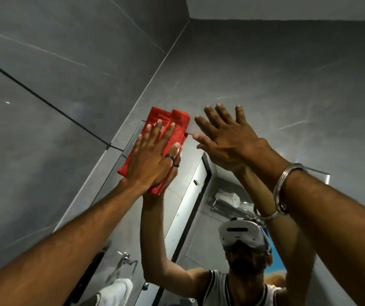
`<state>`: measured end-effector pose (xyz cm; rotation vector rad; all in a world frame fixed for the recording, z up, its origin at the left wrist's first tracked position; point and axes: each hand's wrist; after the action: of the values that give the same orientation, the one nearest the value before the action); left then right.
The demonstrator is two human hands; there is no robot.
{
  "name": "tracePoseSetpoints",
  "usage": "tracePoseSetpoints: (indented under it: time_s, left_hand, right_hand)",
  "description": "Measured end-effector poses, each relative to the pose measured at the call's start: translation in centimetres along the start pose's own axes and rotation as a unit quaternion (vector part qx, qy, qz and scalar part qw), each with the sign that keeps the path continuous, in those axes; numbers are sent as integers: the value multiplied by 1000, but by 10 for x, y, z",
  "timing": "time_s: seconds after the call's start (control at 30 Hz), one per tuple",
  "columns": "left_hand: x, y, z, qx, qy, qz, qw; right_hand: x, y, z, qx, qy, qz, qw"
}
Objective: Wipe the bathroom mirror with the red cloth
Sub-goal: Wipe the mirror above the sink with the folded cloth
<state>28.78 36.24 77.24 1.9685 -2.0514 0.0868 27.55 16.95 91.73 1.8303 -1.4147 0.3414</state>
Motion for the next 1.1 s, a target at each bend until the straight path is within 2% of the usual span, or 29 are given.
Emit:
tracePoseSetpoints:
  time_s: [0.23, 0.37, 0.57, 0.83, 1.1]
  left_hand:
    - [-25, -2, -8, -2, 6, 19, 1000]
    - [-29, -3, -8, -8, 46, 26, 999]
    - [-28, -1, 16, -22, 25, -22, 999]
    - [-41, -8, 91, -43, 14, -28, 999]
    - [-79, -17, 253, -101, 38, -20, 994]
  right_hand:
    - [-35, -11, -26, 3, -27, -17, 999]
    - [-56, -13, -13, 10, -34, -64, 997]
    - [-87, -14, 21, 35, -29, -66, 997]
    - [-122, -23, 68, 55, -3, -72, 996]
    - [-209, -62, 154, 49, 29, -131, 990]
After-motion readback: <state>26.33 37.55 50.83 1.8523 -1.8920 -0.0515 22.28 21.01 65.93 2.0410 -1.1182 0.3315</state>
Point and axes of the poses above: each hand's wrist, its own z-axis away from the middle knuckle, its own y-axis out of the back of the hand, x = y × z, and after that the axes turned 14 degrees about -z, right-handed
